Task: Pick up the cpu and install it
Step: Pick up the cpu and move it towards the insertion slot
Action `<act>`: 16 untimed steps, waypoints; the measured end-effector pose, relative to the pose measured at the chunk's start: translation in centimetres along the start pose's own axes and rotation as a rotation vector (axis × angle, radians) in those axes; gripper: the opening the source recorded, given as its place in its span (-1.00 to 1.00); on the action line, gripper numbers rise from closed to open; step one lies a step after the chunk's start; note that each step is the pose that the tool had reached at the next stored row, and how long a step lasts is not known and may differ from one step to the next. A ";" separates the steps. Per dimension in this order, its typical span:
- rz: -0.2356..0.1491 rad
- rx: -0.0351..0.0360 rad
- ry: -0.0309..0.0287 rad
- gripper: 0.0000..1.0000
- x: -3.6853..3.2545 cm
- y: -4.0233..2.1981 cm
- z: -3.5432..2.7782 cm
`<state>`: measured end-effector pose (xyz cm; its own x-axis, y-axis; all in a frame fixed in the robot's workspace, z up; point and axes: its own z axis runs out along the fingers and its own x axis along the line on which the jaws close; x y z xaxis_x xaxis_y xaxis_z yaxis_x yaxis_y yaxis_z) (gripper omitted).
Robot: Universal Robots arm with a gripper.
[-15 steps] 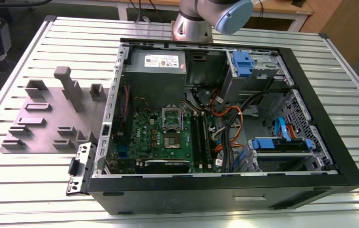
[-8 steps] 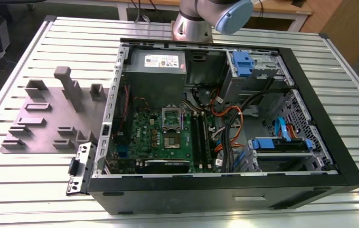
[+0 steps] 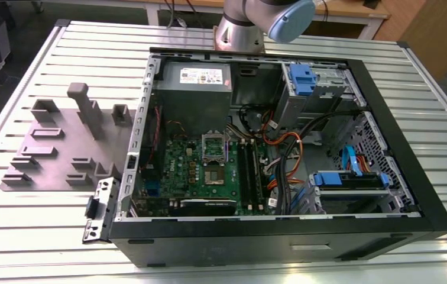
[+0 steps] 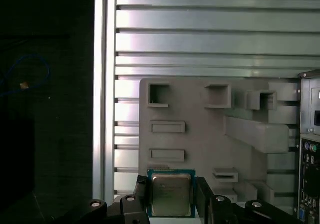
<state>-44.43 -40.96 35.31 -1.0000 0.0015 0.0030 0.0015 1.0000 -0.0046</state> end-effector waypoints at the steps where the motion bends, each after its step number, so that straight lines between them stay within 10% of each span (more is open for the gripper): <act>1: 0.000 0.0000 0.0001 -0.06 0.00 0.00 -0.05; 16: 0.000 0.0000 0.0001 -0.06 0.00 0.00 -0.76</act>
<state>-44.43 -40.96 36.08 -1.0000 0.0015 0.0030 0.0015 1.0000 -0.0047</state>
